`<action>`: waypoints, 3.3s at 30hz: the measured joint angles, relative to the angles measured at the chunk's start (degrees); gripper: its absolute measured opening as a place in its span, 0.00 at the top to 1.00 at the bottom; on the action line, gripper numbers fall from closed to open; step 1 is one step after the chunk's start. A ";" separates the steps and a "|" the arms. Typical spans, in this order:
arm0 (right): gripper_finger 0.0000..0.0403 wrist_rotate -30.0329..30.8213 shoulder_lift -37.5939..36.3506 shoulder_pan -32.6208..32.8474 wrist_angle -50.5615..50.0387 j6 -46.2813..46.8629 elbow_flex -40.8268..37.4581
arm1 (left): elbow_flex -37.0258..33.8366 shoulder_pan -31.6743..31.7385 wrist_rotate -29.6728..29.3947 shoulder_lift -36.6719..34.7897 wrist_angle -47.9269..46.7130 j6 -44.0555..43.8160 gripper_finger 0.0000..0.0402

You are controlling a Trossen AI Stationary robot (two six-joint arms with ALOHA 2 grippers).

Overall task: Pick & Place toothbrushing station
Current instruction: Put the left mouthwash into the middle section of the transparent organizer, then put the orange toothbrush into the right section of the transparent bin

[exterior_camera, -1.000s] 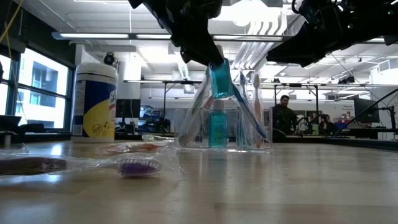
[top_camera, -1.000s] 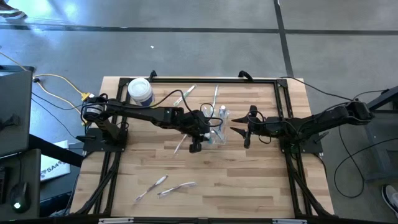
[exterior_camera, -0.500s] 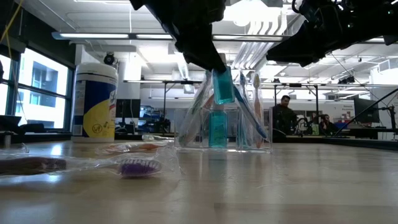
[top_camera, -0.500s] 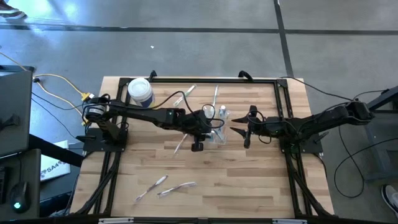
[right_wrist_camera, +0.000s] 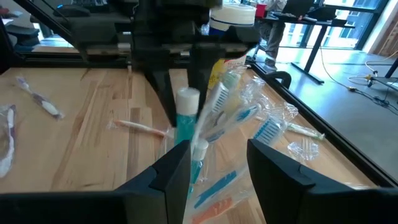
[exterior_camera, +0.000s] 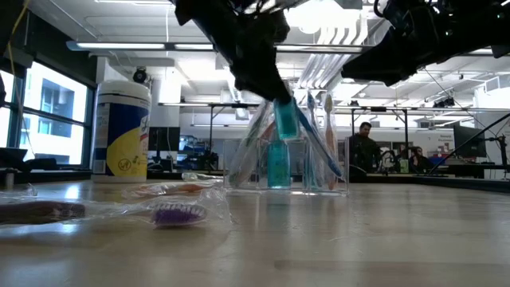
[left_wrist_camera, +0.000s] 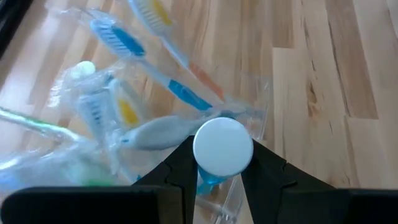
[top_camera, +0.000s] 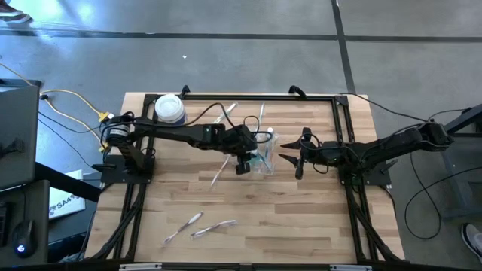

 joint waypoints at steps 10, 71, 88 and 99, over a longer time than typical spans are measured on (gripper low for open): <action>0.63 -0.02 0.00 0.01 -0.57 0.00 0.00 | -0.11 -0.02 2.65 1.06 -0.80 -1.27 0.77; 0.63 -0.05 0.00 -0.01 -1.22 0.48 0.00 | -0.34 -0.04 4.59 3.97 -6.84 -0.87 0.67; 0.63 -0.04 0.00 -0.01 -1.25 0.66 0.00 | -0.11 -0.10 4.03 2.80 -7.97 -0.88 0.66; 0.63 -0.07 0.01 0.01 -1.19 0.66 0.00 | 0.05 -0.15 3.84 0.55 -9.76 -1.09 0.66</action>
